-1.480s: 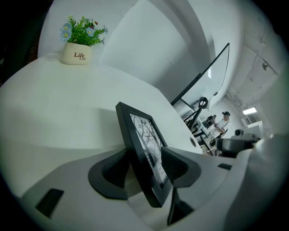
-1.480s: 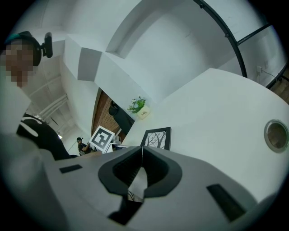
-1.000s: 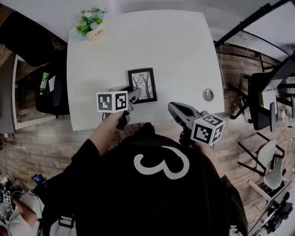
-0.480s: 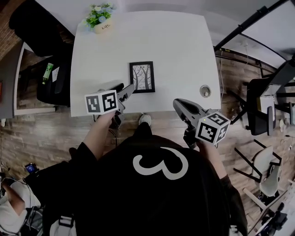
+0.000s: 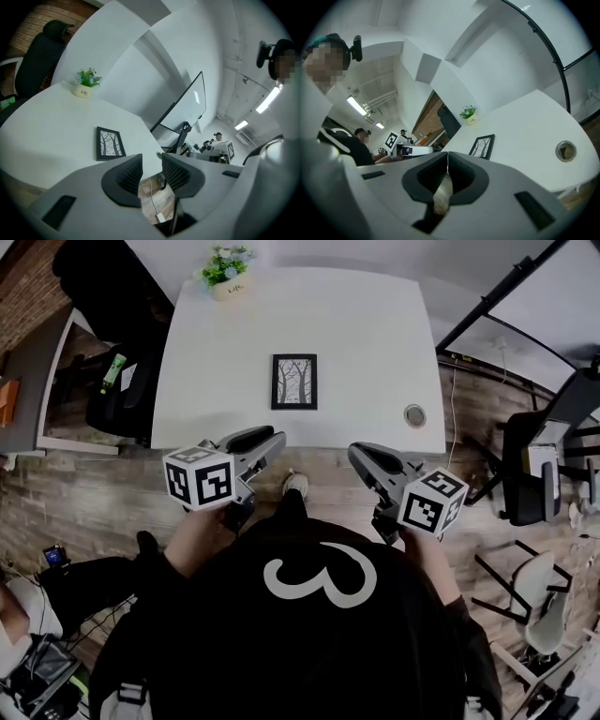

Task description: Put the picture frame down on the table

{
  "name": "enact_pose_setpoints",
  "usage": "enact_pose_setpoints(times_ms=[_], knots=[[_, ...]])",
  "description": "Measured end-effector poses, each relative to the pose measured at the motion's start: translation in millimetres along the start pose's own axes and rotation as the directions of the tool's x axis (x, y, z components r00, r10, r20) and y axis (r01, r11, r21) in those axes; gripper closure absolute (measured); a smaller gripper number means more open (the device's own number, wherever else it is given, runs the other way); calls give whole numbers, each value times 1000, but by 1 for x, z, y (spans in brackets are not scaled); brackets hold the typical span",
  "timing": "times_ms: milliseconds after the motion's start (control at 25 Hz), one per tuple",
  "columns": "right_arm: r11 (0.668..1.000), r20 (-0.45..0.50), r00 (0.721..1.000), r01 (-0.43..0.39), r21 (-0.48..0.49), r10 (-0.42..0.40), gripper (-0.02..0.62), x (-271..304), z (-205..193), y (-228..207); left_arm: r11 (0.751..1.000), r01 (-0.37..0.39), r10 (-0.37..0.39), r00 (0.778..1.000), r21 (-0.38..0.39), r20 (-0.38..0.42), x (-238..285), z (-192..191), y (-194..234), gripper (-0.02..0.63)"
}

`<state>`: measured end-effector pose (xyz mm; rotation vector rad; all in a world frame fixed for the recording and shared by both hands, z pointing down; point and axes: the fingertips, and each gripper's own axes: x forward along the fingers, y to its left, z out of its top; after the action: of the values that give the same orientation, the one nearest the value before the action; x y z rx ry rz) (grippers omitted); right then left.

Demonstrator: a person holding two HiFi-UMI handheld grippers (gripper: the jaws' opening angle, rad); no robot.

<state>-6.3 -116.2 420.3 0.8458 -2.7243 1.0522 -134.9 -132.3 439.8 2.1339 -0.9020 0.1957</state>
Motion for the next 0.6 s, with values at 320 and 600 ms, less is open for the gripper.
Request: enact_pose_setpoints(times_ms=[320,600], knots=[[995,14,997,-79,-59,80,572,-28,-14,43,987,141,-144,989,74,28,-17,-25,-82,549],[990,29,995,-89,-111,93,572,-56,-29,64,973,197,-202,979,121,35,-24,-43,-124,589]])
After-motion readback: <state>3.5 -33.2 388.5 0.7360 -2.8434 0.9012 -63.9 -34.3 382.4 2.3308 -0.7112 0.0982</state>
